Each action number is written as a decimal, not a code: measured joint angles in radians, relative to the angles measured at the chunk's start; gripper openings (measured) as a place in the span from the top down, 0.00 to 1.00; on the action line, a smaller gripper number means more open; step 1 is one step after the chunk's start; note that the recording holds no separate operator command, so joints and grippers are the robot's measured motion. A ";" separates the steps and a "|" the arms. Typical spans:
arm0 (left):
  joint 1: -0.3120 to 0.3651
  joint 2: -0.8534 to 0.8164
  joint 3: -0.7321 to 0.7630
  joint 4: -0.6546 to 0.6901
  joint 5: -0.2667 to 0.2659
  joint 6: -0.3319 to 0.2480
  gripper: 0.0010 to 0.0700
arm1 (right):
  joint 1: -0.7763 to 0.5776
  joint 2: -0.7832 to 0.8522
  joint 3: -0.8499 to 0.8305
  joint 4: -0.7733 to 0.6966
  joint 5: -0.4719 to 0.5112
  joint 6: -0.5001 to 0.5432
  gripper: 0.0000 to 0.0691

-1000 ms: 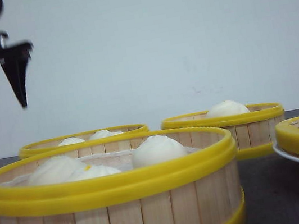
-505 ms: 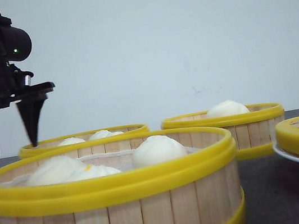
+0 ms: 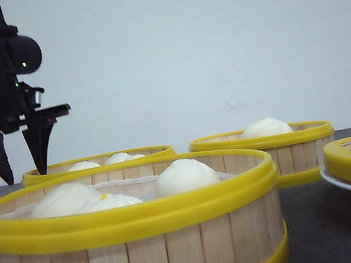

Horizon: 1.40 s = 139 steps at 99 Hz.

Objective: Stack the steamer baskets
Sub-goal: 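Lower the left gripper and grasp the rim of the nearby steamer basket, then lift the basket with the left gripper and set it onto the front basket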

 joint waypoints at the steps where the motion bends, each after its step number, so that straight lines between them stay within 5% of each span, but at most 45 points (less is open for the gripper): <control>1: 0.000 0.004 0.000 -0.002 0.000 0.000 0.57 | 0.000 0.000 0.000 0.000 0.000 0.000 0.99; 28: 0.000 0.047 0.010 -0.024 0.005 0.000 0.58 | 0.000 0.000 0.000 0.000 0.000 0.000 0.99; 45: -0.011 0.047 0.011 -0.013 0.022 0.000 0.88 | 0.000 0.000 0.000 0.000 0.000 0.000 0.99; 56: -0.010 0.047 0.014 -0.017 0.016 -0.001 0.96 | 0.000 0.000 0.000 0.000 0.000 0.000 0.99; 85: -0.003 0.077 0.132 -0.131 0.016 0.007 0.97 | 0.000 0.000 0.000 0.000 0.000 0.000 0.99; 117: 0.016 0.073 0.497 -0.284 0.138 0.029 0.97 | 0.000 0.000 0.000 0.013 -0.005 0.006 0.99; 139: 0.008 -0.008 0.486 -0.414 0.206 0.062 0.97 | 0.000 0.000 0.029 0.009 -0.048 0.054 0.99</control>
